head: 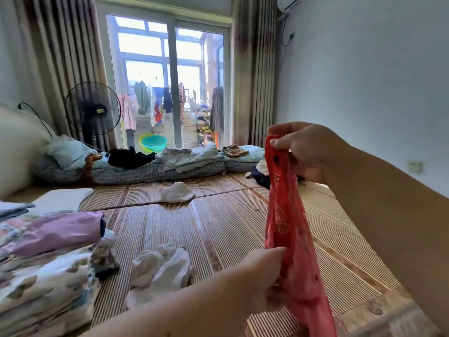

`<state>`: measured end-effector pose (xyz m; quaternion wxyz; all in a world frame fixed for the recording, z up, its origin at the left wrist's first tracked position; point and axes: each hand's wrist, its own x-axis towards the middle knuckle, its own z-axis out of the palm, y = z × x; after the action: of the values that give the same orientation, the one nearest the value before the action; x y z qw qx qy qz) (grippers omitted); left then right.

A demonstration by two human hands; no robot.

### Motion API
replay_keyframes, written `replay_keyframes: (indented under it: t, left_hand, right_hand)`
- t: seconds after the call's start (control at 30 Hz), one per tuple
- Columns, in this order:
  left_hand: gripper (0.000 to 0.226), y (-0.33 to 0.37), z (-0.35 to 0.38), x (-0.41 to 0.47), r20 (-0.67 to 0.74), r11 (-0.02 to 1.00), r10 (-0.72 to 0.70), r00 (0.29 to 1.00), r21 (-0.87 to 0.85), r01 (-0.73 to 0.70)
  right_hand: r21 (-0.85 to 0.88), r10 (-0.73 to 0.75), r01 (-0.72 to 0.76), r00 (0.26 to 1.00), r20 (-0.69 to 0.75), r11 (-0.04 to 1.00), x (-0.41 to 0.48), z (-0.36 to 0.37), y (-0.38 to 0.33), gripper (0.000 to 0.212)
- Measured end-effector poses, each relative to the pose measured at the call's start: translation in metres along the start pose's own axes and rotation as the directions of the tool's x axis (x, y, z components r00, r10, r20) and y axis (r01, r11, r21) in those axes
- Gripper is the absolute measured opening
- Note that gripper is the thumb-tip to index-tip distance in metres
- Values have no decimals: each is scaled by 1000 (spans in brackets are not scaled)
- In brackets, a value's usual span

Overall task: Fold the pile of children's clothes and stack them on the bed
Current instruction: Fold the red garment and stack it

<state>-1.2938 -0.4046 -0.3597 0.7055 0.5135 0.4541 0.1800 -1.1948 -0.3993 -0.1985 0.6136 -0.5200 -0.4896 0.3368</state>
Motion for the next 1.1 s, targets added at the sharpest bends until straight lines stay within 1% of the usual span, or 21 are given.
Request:
replay_keyframes:
  t: [0.07,0.13,0.2,0.27,0.33,0.4,0.47,0.53,0.57,0.6,0.63,0.67,0.7,0.73,0.8,0.87,0.9,0.97,1.0,1.03,1.1]
  left_hand:
    - [15,5,-13,6,-102,994,58,993,-84,-67]
    - [10,19,-38,5,-156,974,80,984,-196,-111]
    - [10,38,-63,-6,-149,935,135,980,-307,-175]
    - [14,57,-84,-20,-143,903,216,966,-348,-253]
    - [22,72,-96,-34,-130,888,289,948,-334,-317]
    - [24,85,-104,-45,-121,889,332,936,-290,-353]
    - [18,94,-108,-55,-110,903,353,929,-219,-370]
    - [8,101,-109,-63,-92,915,382,920,-107,-390]
    - [10,105,-109,-66,-98,909,403,910,-71,-411]
    - [14,108,-108,-68,-109,905,415,903,-59,-422]
    - [14,111,-107,-71,-112,904,416,903,-56,-423]
    - [9,113,-104,-75,-95,911,404,910,-52,-410]
    - [3,113,-100,-78,-64,919,386,920,-53,-390]
    - [12,113,-96,-81,-20,928,369,929,-56,-370]
    - [35,109,-89,-85,55,938,342,938,-68,-339]
    - [49,103,-82,-87,113,941,336,935,-76,-329]
    - [55,101,-81,-88,128,942,334,934,-68,-328]
    - [65,98,-83,-91,125,939,342,931,-17,-342]
    - [61,97,-84,-94,122,935,349,929,15,-353]
    - [53,97,-88,-98,120,929,360,925,48,-368]
    - [43,97,-96,-103,81,907,386,919,149,-394]
  right_hand:
    - [-87,-24,19,999,-48,996,0,-13,1,16]
    - [-175,-36,19,995,-93,984,-1,-30,4,22]
    - [-216,-4,-12,997,-77,976,-4,-47,8,33]
    - [-303,62,-69,998,-33,951,-7,-58,14,43]
    - [-400,85,-89,996,-27,912,-6,-62,20,47]
    - [-394,64,-83,996,-61,915,-3,-63,25,41]
    - [-360,45,-77,994,-97,930,-1,-61,27,31]
    - [-389,26,-63,995,-100,919,-2,-57,28,24]
    - [-412,27,-56,997,-76,909,-4,-53,30,21]
    - [-431,39,-48,999,-31,901,-7,-47,31,16]
    - [-440,64,-42,997,34,897,-12,-40,34,9]
    - [-439,102,-39,988,120,897,-17,-31,36,12]
    - [-431,151,-47,966,210,901,-23,-20,39,23]
    - [-430,193,-53,938,289,901,-28,-9,40,31]
    - [-447,208,-17,900,382,894,-36,17,44,34]
    - [-444,147,33,919,365,895,-39,36,50,28]
    - [-450,87,78,938,336,889,-39,42,53,23]
    - [-546,-60,204,961,269,812,-34,47,59,9]
    - [-587,-130,256,960,248,768,-31,47,60,7]
    - [-599,-175,280,958,228,751,-29,45,61,10]
    - [-558,-233,300,954,190,774,-26,40,56,15]
